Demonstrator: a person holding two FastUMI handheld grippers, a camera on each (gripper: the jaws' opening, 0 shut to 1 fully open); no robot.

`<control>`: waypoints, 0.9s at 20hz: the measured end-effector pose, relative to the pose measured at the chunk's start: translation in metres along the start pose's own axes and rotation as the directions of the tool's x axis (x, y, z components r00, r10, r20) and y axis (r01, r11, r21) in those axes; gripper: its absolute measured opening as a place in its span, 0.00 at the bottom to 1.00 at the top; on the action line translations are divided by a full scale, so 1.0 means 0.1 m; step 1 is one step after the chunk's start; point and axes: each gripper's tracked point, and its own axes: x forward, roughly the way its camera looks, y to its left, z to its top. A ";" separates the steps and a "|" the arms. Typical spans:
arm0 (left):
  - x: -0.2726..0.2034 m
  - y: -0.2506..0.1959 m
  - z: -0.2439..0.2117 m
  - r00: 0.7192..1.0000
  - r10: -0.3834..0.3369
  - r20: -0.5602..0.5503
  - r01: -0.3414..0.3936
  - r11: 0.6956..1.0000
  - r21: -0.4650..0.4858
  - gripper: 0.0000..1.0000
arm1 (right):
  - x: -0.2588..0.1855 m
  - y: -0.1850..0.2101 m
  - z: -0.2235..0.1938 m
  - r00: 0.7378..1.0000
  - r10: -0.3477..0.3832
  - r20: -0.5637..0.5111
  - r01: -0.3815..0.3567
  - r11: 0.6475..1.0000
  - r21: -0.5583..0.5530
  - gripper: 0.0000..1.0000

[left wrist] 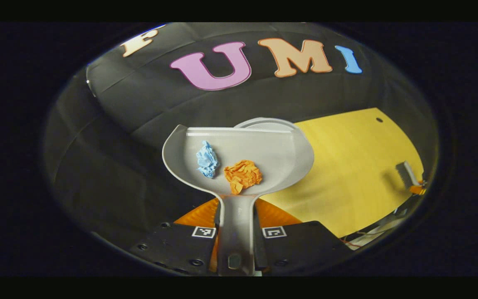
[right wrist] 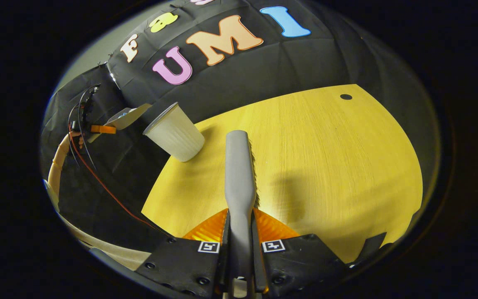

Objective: Pick up the small broom and dustpan from the desktop, sweep the trash into the dustpan with the broom, and then empty the trash into the garbage bin.

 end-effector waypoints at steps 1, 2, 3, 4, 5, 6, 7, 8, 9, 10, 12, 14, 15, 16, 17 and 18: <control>0.00 -0.03 0.04 1.000 -0.003 -0.016 0.004 0.999 0.034 0.26 | 0.02 0.00 0.00 1.000 -0.013 0.003 0.013 1.000 0.008 0.22; -0.01 0.00 0.03 0.999 -0.004 -0.033 0.006 0.998 0.055 0.26 | 0.04 0.00 0.01 1.000 -0.021 0.009 0.021 1.000 0.020 0.22; -0.04 0.00 0.05 0.999 -0.003 -0.044 0.006 0.997 0.076 0.26 | 0.04 0.02 0.02 1.000 -0.028 0.014 0.027 0.999 0.033 0.22; -0.08 0.02 0.05 0.998 0.002 -0.066 0.005 0.995 0.101 0.27 | 0.04 0.03 0.04 0.999 -0.036 0.019 0.035 0.998 0.045 0.22; -0.12 0.03 0.07 0.996 0.014 -0.083 -0.003 0.991 0.132 0.26 | 0.05 0.02 0.05 0.999 -0.044 0.024 0.043 0.998 0.053 0.22; -0.12 0.05 0.06 0.994 0.035 -0.100 -0.017 0.985 0.174 0.27 | 0.06 0.02 0.06 0.998 -0.052 0.030 0.050 0.997 0.060 0.22; -0.11 0.07 0.05 0.992 0.063 -0.110 -0.037 0.974 0.223 0.27 | 0.05 0.02 0.07 0.998 -0.060 0.036 0.058 0.996 0.066 0.22; -0.12 0.10 0.06 0.990 0.093 -0.110 -0.061 0.961 0.270 0.27 | 0.05 0.01 0.08 0.997 -0.067 0.040 0.064 0.995 0.074 0.22; -0.12 0.10 0.05 0.986 0.123 -0.116 -0.082 0.948 0.306 0.26 | 0.05 0.00 0.06 0.996 -0.074 0.044 0.071 0.994 0.084 0.22; -0.14 0.13 0.03 0.982 0.150 -0.118 -0.102 0.936 0.338 0.26 | 0.07 -0.01 0.06 0.996 -0.080 0.045 0.075 0.993 0.093 0.22; -0.16 0.17 0.06 0.974 0.199 -0.111 -0.140 0.906 0.399 0.26 | 0.10 -0.02 0.04 0.995 -0.086 0.047 0.081 0.991 0.110 0.22; -0.18 0.20 0.08 0.967 0.233 -0.103 -0.163 0.877 0.453 0.26 | 0.12 -0.01 0.02 0.995 -0.089 0.044 0.083 0.990 0.118 0.22; -0.18 0.20 0.09 0.965 0.241 -0.102 -0.166 0.866 0.471 0.26 | 0.13 0.01 0.01 0.995 -0.088 0.042 0.082 0.989 0.121 0.22; -0.20 0.21 0.12 0.964 0.246 -0.102 -0.167 0.857 0.487 0.27 | 0.15 0.02 0.02 0.995 -0.085 0.043 0.079 0.989 0.123 0.22; -0.20 0.20 0.15 0.963 0.251 -0.100 -0.170 0.851 0.496 0.26 | 0.15 0.04 0.02 0.996 -0.083 0.041 0.077 0.989 0.125 0.22; -0.20 0.20 0.14 0.962 0.255 -0.102 -0.171 0.847 0.504 0.26 | 0.16 0.04 0.02 0.996 -0.080 0.040 0.074 0.989 0.125 0.22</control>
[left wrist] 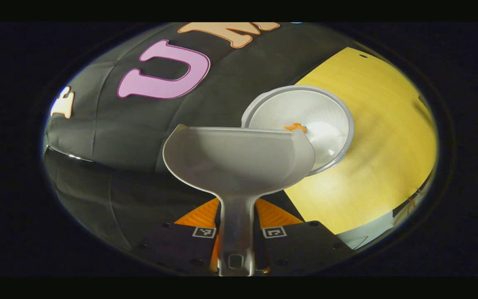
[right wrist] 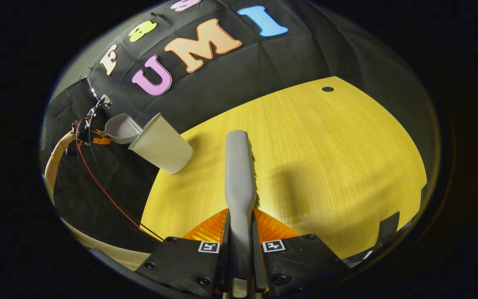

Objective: Pick up the small broom and dustpan from the desktop, sweep the trash into the dustpan with the broom, and then empty the trash into the garbage bin.

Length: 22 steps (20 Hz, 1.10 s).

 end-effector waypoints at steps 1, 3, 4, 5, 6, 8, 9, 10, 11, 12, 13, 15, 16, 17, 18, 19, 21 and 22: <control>0.00 -0.01 -0.01 1.000 0.001 -0.002 -0.001 1.000 0.006 0.26 | 0.01 0.01 0.00 1.000 0.002 -0.001 -0.002 1.000 0.001 0.22; 0.03 -0.01 -0.02 1.000 0.000 -0.008 0.000 1.000 0.003 0.27 | 0.02 0.02 0.01 1.000 0.003 -0.002 -0.003 1.000 0.001 0.22; 0.03 -0.01 -0.01 1.000 -0.001 -0.005 0.001 1.000 -0.004 0.26 | 0.03 0.02 0.02 1.000 0.006 -0.003 -0.006 1.000 0.000 0.22; 0.04 -0.01 0.00 1.000 -0.001 0.007 0.001 1.000 -0.015 0.26 | 0.02 0.03 0.02 1.000 0.007 -0.003 -0.007 1.000 -0.005 0.22; 0.02 0.00 0.01 1.000 0.004 0.029 -0.003 0.999 -0.035 0.26 | 0.02 0.02 0.02 1.000 0.007 -0.005 -0.007 1.000 -0.006 0.22; -0.02 -0.05 -0.02 0.995 0.019 0.096 -0.007 0.992 -0.129 0.25 | 0.00 0.02 0.03 1.000 0.011 -0.008 -0.012 1.000 -0.005 0.22; -0.08 -0.14 0.01 0.988 0.031 0.148 -0.001 0.980 -0.198 0.26 | -0.01 0.03 0.04 1.000 0.014 -0.005 -0.014 1.000 -0.008 0.22; -0.13 -0.22 0.07 0.978 0.039 0.205 0.021 0.960 -0.280 0.26 | -0.01 0.03 0.04 1.000 0.013 -0.007 -0.013 1.000 -0.010 0.17; -0.15 -0.30 0.15 0.964 0.041 0.264 0.062 0.927 -0.369 0.26 | -0.02 0.01 0.03 1.000 0.009 -0.009 -0.009 1.000 -0.011 0.22; -0.18 -0.43 0.31 0.945 0.029 0.327 0.123 0.892 -0.434 0.24 | -0.01 0.01 0.02 1.000 0.008 -0.014 -0.008 1.000 -0.013 0.22; -0.28 -0.55 0.39 0.920 0.016 0.392 0.189 0.857 -0.479 0.26 | -0.03 0.02 0.01 1.000 0.008 -0.022 -0.009 1.000 -0.014 0.22; -0.53 -0.76 0.60 0.864 0.015 0.504 0.287 0.806 -0.517 0.26 | -0.03 0.05 0.00 0.999 0.014 -0.035 -0.015 1.000 -0.024 0.22; -0.68 -0.83 0.68 0.839 0.028 0.543 0.313 0.793 -0.524 0.25 | -0.04 0.05 -0.01 0.999 0.016 -0.043 -0.017 0.999 -0.031 0.22; -0.86 -1.01 0.74 0.819 0.034 0.572 0.334 0.782 -0.525 0.26 | -0.06 0.06 -0.02 0.999 0.017 -0.047 -0.019 0.999 -0.036 0.22; -1.00 -1.18 0.80 0.800 0.028 0.600 0.364 0.771 -0.522 0.26 | -0.09 0.06 0.00 0.999 0.021 -0.049 -0.024 0.999 -0.041 0.22; -1.18 -1.43 0.88 0.778 0.015 0.628 0.402 0.756 -0.516 0.26 | -0.12 0.06 -0.02 0.998 0.026 -0.050 -0.028 0.999 -0.046 0.22; -1.46 -1.87 1.01 0.737 -0.019 0.675 0.480 0.718 -0.504 0.26 | -0.19 0.03 -0.03 0.999 0.028 -0.046 -0.031 0.998 -0.057 0.22; -1.57 -2.10 1.08 0.720 -0.033 0.693 0.511 0.702 -0.497 0.27 | -0.22 -0.01 -0.03 0.999 0.019 -0.042 -0.022 0.998 -0.062 0.22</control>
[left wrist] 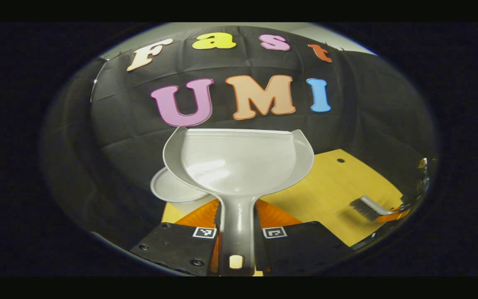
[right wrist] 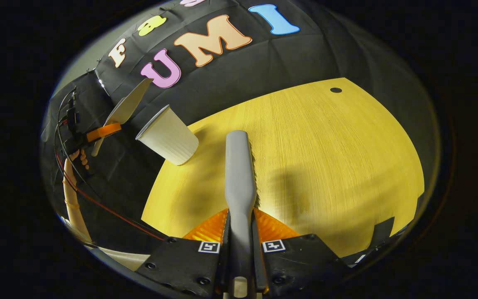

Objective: Pick up the small broom and dustpan from the desktop, sweep the trash into the dustpan with the broom, and then empty the trash into the garbage bin.

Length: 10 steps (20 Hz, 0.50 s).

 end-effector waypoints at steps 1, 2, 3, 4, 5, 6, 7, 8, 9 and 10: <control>-0.01 -0.21 -0.12 1.000 -0.019 -0.002 0.019 1.000 -0.012 0.26 | -0.02 -0.06 -0.02 1.000 -0.018 0.001 0.018 1.000 -0.007 0.22; -0.01 -0.40 -0.26 0.999 -0.030 -0.014 0.030 0.999 -0.024 0.26 | -0.01 -0.13 -0.02 0.999 -0.040 0.002 0.040 0.999 -0.018 0.22; 0.00 -0.58 -0.46 0.999 -0.036 -0.033 0.035 0.999 -0.035 0.26 | -0.03 -0.17 -0.04 0.998 -0.057 0.005 0.057 0.998 -0.029 0.22; 0.02 -0.73 -0.65 0.998 -0.039 -0.059 0.036 0.998 -0.049 0.26 | -0.03 -0.21 -0.05 0.997 -0.074 0.007 0.074 0.997 -0.039 0.21; 0.02 -0.88 -0.87 0.995 -0.042 -0.087 0.036 0.997 -0.066 0.27 | -0.01 -0.24 -0.07 0.996 -0.089 0.009 0.089 0.995 -0.044 0.22; 0.03 -1.01 -1.08 0.993 -0.042 -0.108 0.032 0.995 -0.095 0.27 | 0.04 -0.27 -0.07 0.995 -0.104 0.008 0.104 0.994 -0.045 0.22; 0.03 -1.13 -1.28 0.991 -0.041 -0.128 0.027 0.993 -0.111 0.26 | 0.08 -0.30 -0.08 0.993 -0.121 0.007 0.121 0.991 -0.049 0.22; 0.06 -1.23 -1.47 0.988 -0.036 -0.153 0.018 0.993 -0.119 0.27 | 0.14 -0.33 -0.11 0.991 -0.136 0.001 0.136 0.989 -0.057 0.22; 0.09 -1.30 -1.65 0.985 -0.026 -0.169 0.005 0.992 -0.125 0.27 | 0.18 -0.35 -0.13 0.989 -0.148 0.001 0.148 0.987 -0.068 0.22; 0.10 -1.36 -1.82 0.980 -0.018 -0.196 -0.007 0.992 -0.128 0.26 | 0.23 -0.35 -0.12 0.987 -0.159 0.002 0.159 0.984 -0.085 0.22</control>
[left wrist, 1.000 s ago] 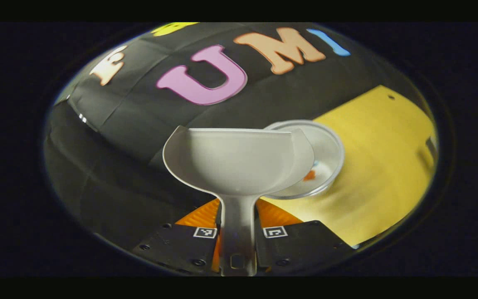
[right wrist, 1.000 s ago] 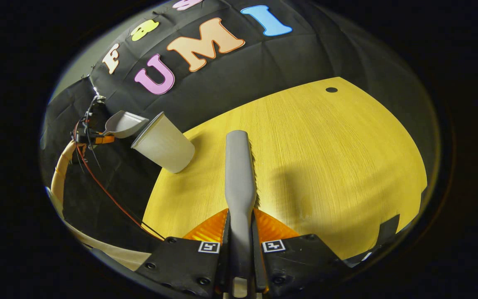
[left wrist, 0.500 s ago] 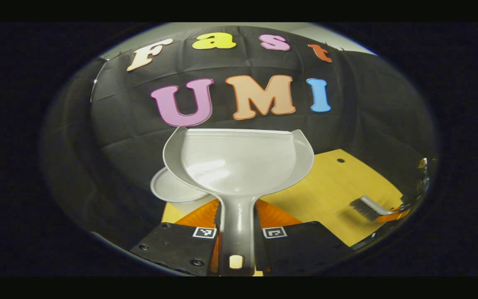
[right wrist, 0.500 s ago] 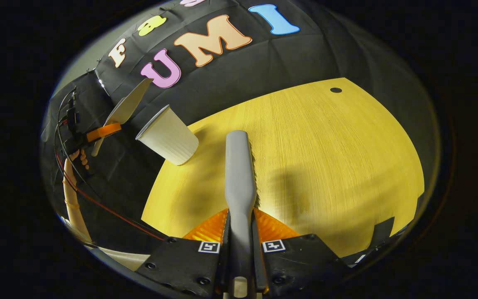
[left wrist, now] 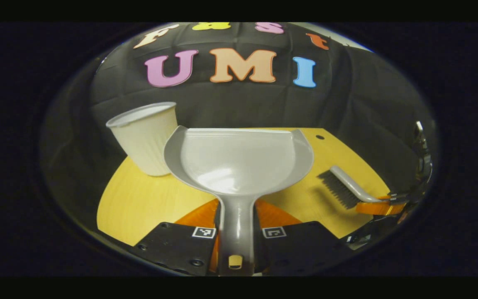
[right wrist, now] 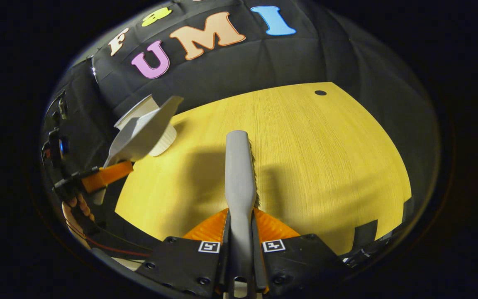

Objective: Pick up the small broom and dustpan from the desktop, sweep the trash into the dustpan with the broom, and then empty the trash into the garbage bin.

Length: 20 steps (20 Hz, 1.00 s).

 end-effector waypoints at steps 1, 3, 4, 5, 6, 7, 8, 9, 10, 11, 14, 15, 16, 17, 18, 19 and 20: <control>0.05 -0.01 -0.22 1.000 0.009 -0.025 -0.010 1.000 -0.023 0.27 | 0.08 -0.01 0.00 1.000 -0.008 0.004 0.008 1.000 -0.008 0.22; 0.14 -0.02 -0.58 0.998 0.014 -0.063 -0.019 0.996 -0.087 0.27 | 0.27 -0.04 -0.01 1.000 -0.029 -0.008 0.029 0.999 -0.013 0.21; 0.21 -0.02 -0.67 0.997 0.016 -0.079 -0.024 0.995 -0.098 0.27 | 0.33 -0.04 -0.05 0.999 -0.042 -0.013 0.041 0.999 -0.021 0.22; 0.26 -0.02 -0.82 0.994 0.028 -0.105 -0.038 0.995 -0.091 0.27 | 0.41 -0.05 -0.07 0.998 -0.055 -0.015 0.055 0.998 -0.036 0.22; 0.26 -0.02 -0.90 0.991 0.041 -0.125 -0.051 0.996 -0.075 0.27 | 0.46 -0.04 -0.08 0.997 -0.069 -0.015 0.069 0.996 -0.049 0.22; 0.27 -0.01 -0.94 0.989 0.051 -0.139 -0.060 0.996 -0.063 0.27 | 0.55 0.00 -0.09 0.996 -0.082 -0.026 0.080 0.995 -0.062 0.22; 0.26 -0.02 -0.95 0.987 0.052 -0.151 -0.062 0.996 -0.061 0.28 | 0.63 0.01 -0.10 0.995 -0.091 -0.034 0.088 0.994 -0.067 0.22; 0.25 -0.04 -0.95 0.986 0.048 -0.159 -0.059 0.996 -0.068 0.27 | 0.71 -0.01 -0.11 0.994 -0.099 -0.050 0.096 0.993 -0.070 0.22; 0.27 -0.04 -1.00 0.985 0.043 -0.166 -0.056 0.996 -0.072 0.27 | 0.76 -0.04 -0.12 0.992 -0.105 -0.062 0.101 0.992 -0.069 0.22; 0.27 -0.05 -1.05 0.983 0.044 -0.179 -0.058 0.996 -0.073 0.27 | 0.71 -0.04 -0.14 0.991 -0.108 -0.075 0.103 0.993 -0.066 0.22; 0.29 -0.06 -1.13 0.976 0.042 -0.215 -0.063 0.994 -0.092 0.27 | 0.66 0.00 -0.03 0.990 -0.111 -0.083 0.106 0.993 -0.060 0.22; 0.27 -0.06 -1.20 0.970 0.045 -0.238 -0.067 0.994 -0.085 0.27 | 0.64 0.02 0.05 0.990 -0.114 -0.081 0.109 0.992 -0.060 0.22; 0.26 -0.05 -1.17 0.971 0.053 -0.232 -0.072 0.995 -0.075 0.27 | 0.59 0.03 0.12 0.990 -0.113 -0.083 0.108 0.992 -0.060 0.22; 0.29 -0.04 -1.15 0.975 0.056 -0.217 -0.069 0.996 -0.055 0.28 | 0.57 -0.01 0.08 0.990 -0.111 -0.090 0.106 0.992 -0.063 0.22; 0.30 -0.05 -1.19 0.973 0.056 -0.226 -0.069 0.996 -0.051 0.25 | 0.54 -0.02 0.05 0.989 -0.110 -0.097 0.103 0.992 -0.066 0.22; 0.31 -0.03 -1.19 0.973 0.061 -0.222 -0.074 0.996 -0.049 0.30 | 0.57 -0.01 -0.03 0.988 -0.107 -0.110 0.100 0.993 -0.067 0.22; 0.31 -0.04 -1.19 0.973 0.068 -0.219 -0.080 0.996 -0.047 0.29 | 0.58 -0.02 -0.07 0.987 -0.104 -0.119 0.097 0.993 -0.064 0.23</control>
